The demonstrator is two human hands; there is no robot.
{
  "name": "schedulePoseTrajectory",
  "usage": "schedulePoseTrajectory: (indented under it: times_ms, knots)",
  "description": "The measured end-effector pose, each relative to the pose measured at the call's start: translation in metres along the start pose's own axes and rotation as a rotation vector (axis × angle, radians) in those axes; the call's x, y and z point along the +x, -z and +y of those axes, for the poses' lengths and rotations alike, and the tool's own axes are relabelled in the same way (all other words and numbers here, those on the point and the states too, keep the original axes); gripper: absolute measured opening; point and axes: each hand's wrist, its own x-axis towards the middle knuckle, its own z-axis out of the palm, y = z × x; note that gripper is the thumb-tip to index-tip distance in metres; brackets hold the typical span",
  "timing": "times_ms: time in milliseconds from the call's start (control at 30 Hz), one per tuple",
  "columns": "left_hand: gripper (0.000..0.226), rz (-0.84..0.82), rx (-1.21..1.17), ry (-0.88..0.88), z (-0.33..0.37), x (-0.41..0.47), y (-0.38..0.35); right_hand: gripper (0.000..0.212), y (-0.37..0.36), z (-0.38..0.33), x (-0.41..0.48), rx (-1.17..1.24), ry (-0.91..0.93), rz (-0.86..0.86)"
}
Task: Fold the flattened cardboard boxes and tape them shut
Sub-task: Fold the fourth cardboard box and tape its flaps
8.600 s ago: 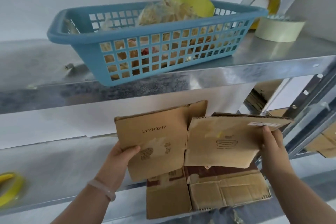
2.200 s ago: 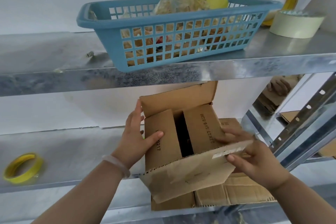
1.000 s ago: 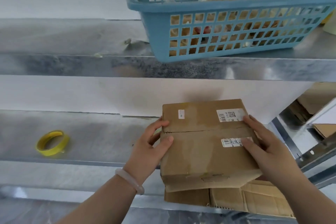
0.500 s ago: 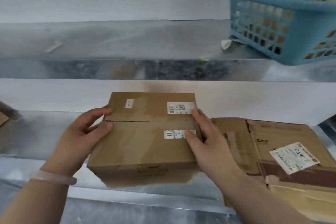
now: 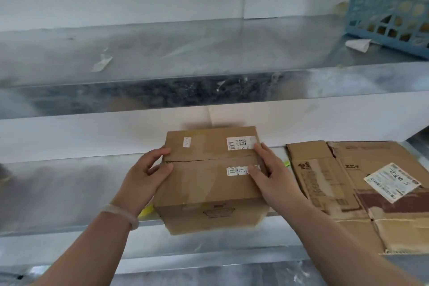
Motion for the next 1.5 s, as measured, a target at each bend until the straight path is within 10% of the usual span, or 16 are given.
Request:
schedulePoseTrajectory:
  times_ms: [467,1500]
  knots:
    - [0.027,-0.028,0.237,-0.075,-0.001,0.017,0.005,0.060,-0.001,-0.019,0.007,-0.736,0.249,-0.090]
    - [0.038,-0.030,0.223,-0.138,-0.033,-0.017,-0.016,0.080,-0.018,0.000,-0.028,-0.699,0.198,-0.002]
